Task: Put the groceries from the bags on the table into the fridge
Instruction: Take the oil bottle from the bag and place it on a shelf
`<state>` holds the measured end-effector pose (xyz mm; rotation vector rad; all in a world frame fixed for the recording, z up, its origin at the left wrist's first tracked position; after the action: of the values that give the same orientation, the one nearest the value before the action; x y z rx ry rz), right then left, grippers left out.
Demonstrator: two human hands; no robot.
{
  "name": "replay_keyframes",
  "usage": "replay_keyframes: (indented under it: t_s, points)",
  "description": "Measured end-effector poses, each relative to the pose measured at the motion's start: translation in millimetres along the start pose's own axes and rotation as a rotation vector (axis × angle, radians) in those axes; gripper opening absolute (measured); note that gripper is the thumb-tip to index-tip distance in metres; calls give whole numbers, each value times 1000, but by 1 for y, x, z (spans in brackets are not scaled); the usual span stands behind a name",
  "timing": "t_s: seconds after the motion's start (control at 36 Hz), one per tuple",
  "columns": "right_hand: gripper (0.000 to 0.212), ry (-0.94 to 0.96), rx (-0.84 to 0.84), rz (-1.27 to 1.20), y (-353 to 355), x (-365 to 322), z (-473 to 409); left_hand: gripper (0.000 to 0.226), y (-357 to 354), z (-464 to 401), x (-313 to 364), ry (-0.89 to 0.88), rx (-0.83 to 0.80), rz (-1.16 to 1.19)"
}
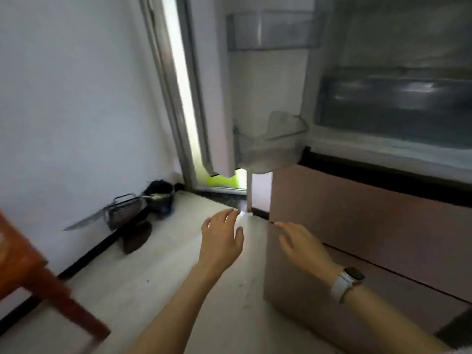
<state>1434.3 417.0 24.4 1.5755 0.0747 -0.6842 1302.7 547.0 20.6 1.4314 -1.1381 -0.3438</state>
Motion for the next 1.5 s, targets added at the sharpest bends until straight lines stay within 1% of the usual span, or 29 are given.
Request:
replay_keyframes:
  t_s: [0.11,0.19,0.31,0.44,0.56,0.67,0.72,0.78,0.94,1.03,1.14,1.22,1.31,1.36,1.42,1.47,1.5]
  points:
    - [38,140,-197,-91,-79,-71,-26,39,28,78,-98,281,-15,-27]
    - [38,241,-274,-103,-133,-134,-33,40,53,145,-159,489,24,2]
    - [38,361,-394,-111,-204,-224,-34,39,85,237,-228,722,73,72]
    - [38,464,-549,-106,-290,-349,-33,38,136,339,-314,920,122,92]
    - [36,539,-607,-109,-345,-442,-32,37,178,400,-378,1022,127,109]
    - [36,566,-677,-113,-387,-524,-38,36,215,443,-441,1071,135,142]
    - [36,577,-675,-102,-387,-533,-40,36,219,446,-447,1073,135,141]
    - [36,583,-675,-87,-399,-555,-53,36,229,451,-469,1074,157,153]
    - [35,595,-643,-61,-424,-622,-122,37,263,435,-543,1051,225,158]
    - [32,618,-580,-103,-433,-651,-169,37,281,412,-583,989,268,121]
    - [30,634,-506,-154,-445,-689,-240,34,313,365,-642,880,317,-27]
    - [34,627,-478,-161,-458,-715,-294,34,336,319,-681,749,317,-143]
    - [34,638,-450,-162,-467,-742,-341,37,351,273,-720,584,237,-310]
    - [35,646,-413,-150,-472,-758,-367,46,352,249,-747,488,138,-470]
    - [39,684,-365,-122,-477,-771,-388,54,352,235,-775,526,-13,-544]
    - [46,773,-334,-63,-483,-782,-401,55,357,236,-804,656,-96,-560]
    - [49,822,-333,-8,-488,-790,-410,55,360,238,-824,738,-121,-516]
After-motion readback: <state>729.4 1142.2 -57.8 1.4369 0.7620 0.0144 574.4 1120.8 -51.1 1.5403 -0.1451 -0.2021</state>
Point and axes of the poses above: each hand's wrist, its own z-axis away from the middle knuckle, its own y-axis out of the back of the hand, x = y × z, the point moved 4 cm from there along -z, towards the middle knuckle, and after that the axes turned 12 degrees about -x, right-handed, at the moved point
